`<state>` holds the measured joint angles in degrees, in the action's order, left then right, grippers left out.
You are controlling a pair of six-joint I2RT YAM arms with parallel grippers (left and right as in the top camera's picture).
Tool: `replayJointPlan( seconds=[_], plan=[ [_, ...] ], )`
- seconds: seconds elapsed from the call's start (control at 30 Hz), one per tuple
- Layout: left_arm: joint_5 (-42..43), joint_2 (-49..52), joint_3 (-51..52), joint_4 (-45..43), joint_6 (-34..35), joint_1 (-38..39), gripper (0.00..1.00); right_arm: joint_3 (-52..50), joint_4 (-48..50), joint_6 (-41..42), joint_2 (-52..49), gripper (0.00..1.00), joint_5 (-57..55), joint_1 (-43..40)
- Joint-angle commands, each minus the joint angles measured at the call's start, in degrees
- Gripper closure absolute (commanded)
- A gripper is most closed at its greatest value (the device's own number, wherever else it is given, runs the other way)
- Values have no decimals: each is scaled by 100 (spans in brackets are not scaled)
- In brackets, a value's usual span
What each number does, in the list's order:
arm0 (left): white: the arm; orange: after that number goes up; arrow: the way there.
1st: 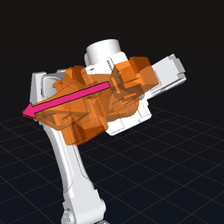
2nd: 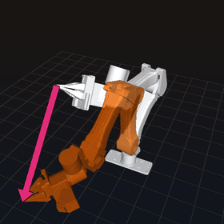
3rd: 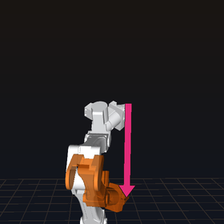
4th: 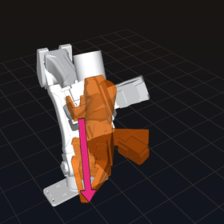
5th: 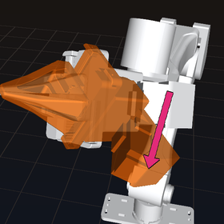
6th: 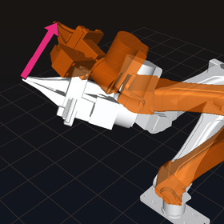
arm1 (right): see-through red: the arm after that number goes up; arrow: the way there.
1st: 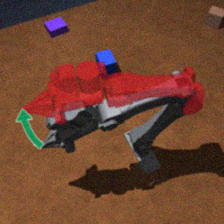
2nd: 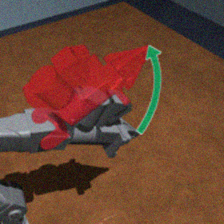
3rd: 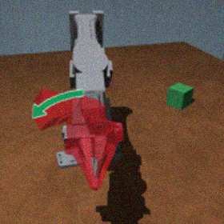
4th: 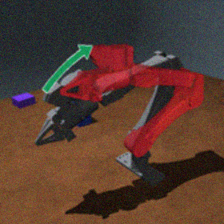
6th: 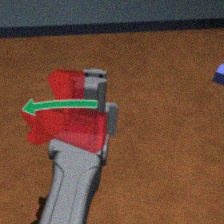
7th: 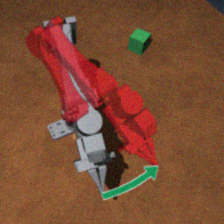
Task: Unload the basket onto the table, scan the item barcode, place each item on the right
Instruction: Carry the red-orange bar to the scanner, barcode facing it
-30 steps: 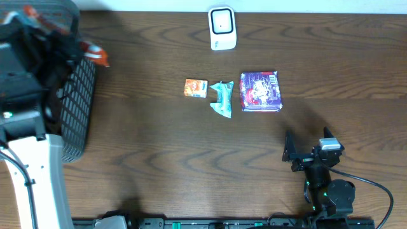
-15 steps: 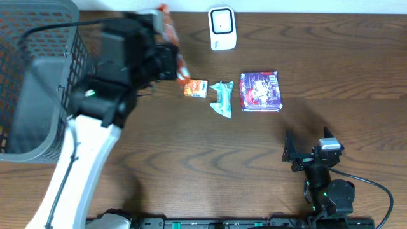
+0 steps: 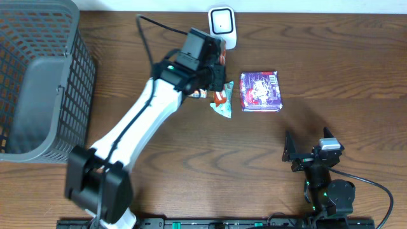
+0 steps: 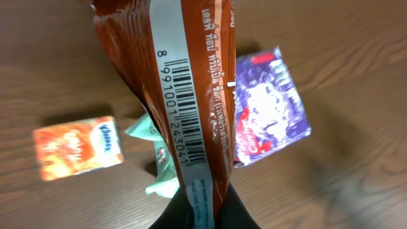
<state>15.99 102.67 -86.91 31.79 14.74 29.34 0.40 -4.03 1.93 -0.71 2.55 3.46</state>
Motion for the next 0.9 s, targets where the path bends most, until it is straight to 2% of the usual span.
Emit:
replayJointPlan(
  seconds=[0.0, 0.2, 0.67, 0.7, 0.73, 0.77, 0.87],
  plan=[
    [7, 352, -26, -203, 26, 116, 93, -4, -24, 13, 7, 1, -28, -42],
    [7, 940, -26, -719, 896, 302, 92, -4, -24, 15, 7, 1, -26, -42],
    [-162, 1803, -26, -1047, 955, 481, 92, -4, -24, 15, 7, 1, -26, -42],
    [-203, 1803, -26, -1049, 953, 481, 83, -4, -24, 15, 7, 1, -26, -42],
    [-208, 1803, -26, -1058, 955, 481, 68, -4, -24, 15, 7, 1, -26, -42],
    [-203, 1803, -26, -1097, 955, 481, 60, -4, -24, 15, 7, 1, -26, -42],
    [-197, 1781, -52, -1158, 955, 481, 59, -4, -24, 15, 7, 1, -26, -42]
  ],
)
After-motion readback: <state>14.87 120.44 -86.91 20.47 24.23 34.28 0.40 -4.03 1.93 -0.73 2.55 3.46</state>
